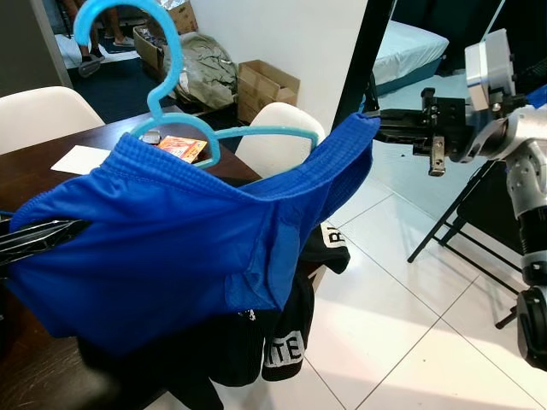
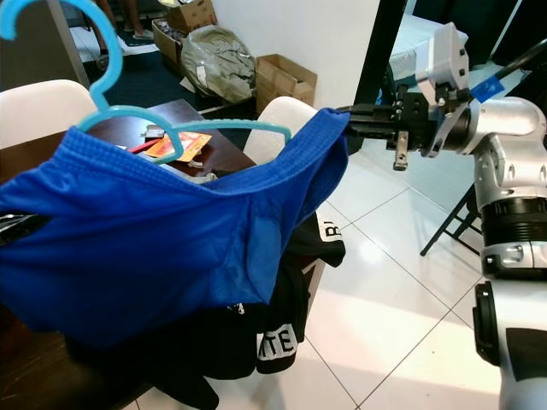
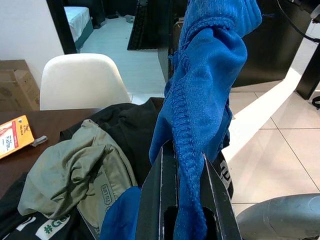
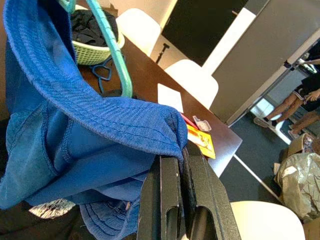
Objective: Hang hanger
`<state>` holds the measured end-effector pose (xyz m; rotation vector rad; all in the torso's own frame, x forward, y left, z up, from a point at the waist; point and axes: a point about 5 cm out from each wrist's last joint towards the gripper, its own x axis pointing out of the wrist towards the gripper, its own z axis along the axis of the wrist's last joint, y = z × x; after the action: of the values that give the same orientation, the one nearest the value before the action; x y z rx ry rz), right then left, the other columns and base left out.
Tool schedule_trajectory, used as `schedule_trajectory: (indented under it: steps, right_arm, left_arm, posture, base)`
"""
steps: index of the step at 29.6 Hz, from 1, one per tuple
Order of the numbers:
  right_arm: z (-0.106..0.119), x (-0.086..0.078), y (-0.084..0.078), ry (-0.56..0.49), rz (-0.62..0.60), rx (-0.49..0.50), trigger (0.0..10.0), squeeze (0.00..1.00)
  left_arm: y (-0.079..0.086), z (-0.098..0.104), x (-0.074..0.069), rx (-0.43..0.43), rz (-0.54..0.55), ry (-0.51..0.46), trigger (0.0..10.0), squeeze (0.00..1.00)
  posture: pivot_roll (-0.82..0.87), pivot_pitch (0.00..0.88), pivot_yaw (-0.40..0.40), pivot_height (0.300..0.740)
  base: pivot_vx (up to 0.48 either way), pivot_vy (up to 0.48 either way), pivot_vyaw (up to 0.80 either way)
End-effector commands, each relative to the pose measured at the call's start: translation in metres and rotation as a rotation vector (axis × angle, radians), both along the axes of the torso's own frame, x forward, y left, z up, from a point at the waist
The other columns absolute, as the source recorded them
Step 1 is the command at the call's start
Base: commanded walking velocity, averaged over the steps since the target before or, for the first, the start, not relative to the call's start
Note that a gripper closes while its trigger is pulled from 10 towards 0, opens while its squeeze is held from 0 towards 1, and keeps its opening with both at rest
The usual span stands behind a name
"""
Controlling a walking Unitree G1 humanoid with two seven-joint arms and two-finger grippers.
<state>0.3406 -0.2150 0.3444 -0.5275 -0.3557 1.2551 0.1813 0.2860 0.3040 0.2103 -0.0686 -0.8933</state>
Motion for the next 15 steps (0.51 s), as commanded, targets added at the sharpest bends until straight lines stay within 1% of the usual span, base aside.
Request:
schedule_trajectory:
  steps: [1, 4, 5, 6, 7, 9, 11, 12, 13, 14, 15]
  right_arm:
    - [0.011, -0.002, -0.004, -0.041, -0.009, 0.011, 0.0, 0.0]
    - [0.013, -0.002, -0.002, -0.045, 0.002, 0.018, 0.0, 0.0]
    - [0.013, -0.003, 0.004, -0.048, 0.031, 0.016, 0.0, 0.0]
    - [0.013, -0.003, 0.004, -0.048, 0.031, 0.016, 0.0, 0.0]
    - [0.015, -0.004, 0.013, -0.051, 0.078, 0.02, 0.0, 0.0]
    - [0.015, -0.004, 0.013, -0.051, 0.078, 0.02, 0.0, 0.0]
    - [0.018, -0.01, 0.033, -0.057, 0.185, 0.021, 0.0, 0.0]
    - [0.018, -0.01, 0.033, -0.057, 0.185, 0.021, 0.0, 0.0]
    - [0.019, -0.013, 0.042, -0.057, 0.236, 0.022, 0.0, 0.0]
    - [0.019, -0.013, 0.042, -0.057, 0.236, 0.022, 0.0, 0.0]
    - [0.018, -0.018, 0.055, -0.042, 0.317, 0.021, 0.0, 0.0]
  left_arm:
    - [-0.002, 0.004, -0.002, 0.02, -0.022, -0.001, 10.0, 0.0]
    - [-0.005, 0.001, -0.002, 0.008, -0.043, 0.011, 10.0, 0.0]
    - [-0.011, -0.003, -0.002, -0.013, -0.07, 0.027, 10.0, 0.0]
    - [-0.011, -0.003, -0.002, -0.013, -0.07, 0.027, 10.0, 0.0]
    - [-0.016, -0.009, -0.001, -0.035, -0.096, 0.043, 10.0, 0.0]
    - [-0.016, -0.009, -0.001, -0.035, -0.096, 0.043, 10.0, 0.0]
    - [-0.026, -0.018, 0.0, -0.064, -0.134, 0.068, 10.0, 0.0]
    - [-0.026, -0.018, 0.0, -0.064, -0.134, 0.068, 10.0, 0.0]
    - [-0.028, -0.02, 0.001, -0.071, -0.143, 0.075, 10.0, 0.0]
    - [-0.028, -0.02, 0.001, -0.071, -0.143, 0.075, 10.0, 0.0]
    - [-0.029, -0.021, 0.002, -0.075, -0.149, 0.078, 10.0, 0.0]
  posture:
    - [0.08, 0.071, -0.079, 0.74]
    - [0.07, 0.072, -0.076, 0.74]
    - [0.07, 0.071, -0.074, 0.74]
    - [0.07, 0.071, -0.074, 0.74]
    - [0.06, 0.071, -0.067, 0.74]
    - [0.06, 0.071, -0.067, 0.74]
    - [0.06, 0.07, -0.063, 0.74]
    - [0.06, 0.07, -0.063, 0.74]
    - [0.06, 0.068, -0.063, 0.74]
    - [0.06, 0.068, -0.063, 0.74]
    - [0.05, 0.063, -0.056, 0.74]
  base:
    - [0.0, 0.0, 0.0]
    - [0.0, 0.0, 0.0]
    - [0.0, 0.0, 0.0]
    - [0.0, 0.0, 0.0]
    - [0.0, 0.0, 0.0]
    - [0.0, 0.0, 0.0]
    - [0.0, 0.0, 0.0]
    - [0.0, 0.0, 0.0]
    - [0.0, 0.0, 0.0]
    - [0.0, 0.0, 0.0]
    - [0.0, 0.0, 0.0]
